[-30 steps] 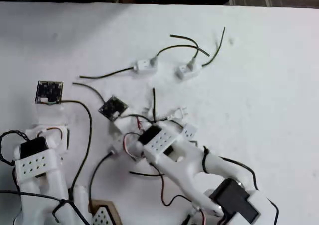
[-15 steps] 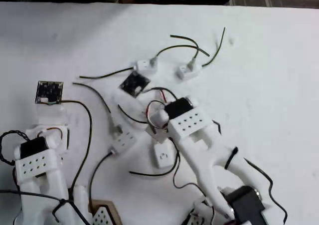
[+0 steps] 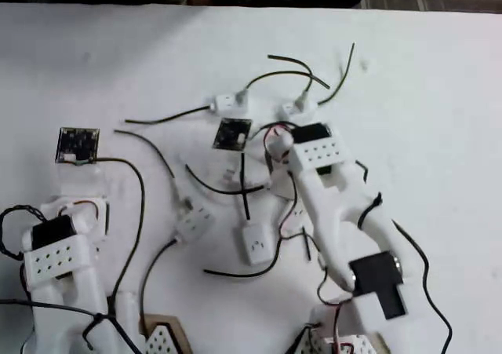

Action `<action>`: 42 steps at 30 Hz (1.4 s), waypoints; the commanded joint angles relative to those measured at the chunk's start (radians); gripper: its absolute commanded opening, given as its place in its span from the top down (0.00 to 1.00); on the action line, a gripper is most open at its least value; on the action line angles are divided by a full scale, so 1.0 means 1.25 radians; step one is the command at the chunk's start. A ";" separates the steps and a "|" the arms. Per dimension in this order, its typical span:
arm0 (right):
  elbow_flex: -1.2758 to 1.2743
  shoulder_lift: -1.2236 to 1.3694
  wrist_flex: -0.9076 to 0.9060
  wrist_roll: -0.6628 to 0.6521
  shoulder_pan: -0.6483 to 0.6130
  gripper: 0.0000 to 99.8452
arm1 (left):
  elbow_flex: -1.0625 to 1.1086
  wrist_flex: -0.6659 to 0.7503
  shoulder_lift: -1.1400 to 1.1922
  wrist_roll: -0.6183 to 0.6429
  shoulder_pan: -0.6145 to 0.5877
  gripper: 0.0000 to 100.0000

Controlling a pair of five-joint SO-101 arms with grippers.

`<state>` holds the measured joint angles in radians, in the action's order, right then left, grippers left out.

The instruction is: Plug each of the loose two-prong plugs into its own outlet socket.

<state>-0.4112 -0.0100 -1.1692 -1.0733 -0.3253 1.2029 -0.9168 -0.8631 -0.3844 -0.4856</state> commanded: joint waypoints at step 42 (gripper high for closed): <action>0.227 0.334 -0.105 -0.112 -0.042 0.81 | 0.020 0.036 -0.017 0.000 -0.007 0.98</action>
<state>-0.1166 0.3905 -1.3502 -1.2144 -0.3575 1.2321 -0.8876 -0.8631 -0.3844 -0.4856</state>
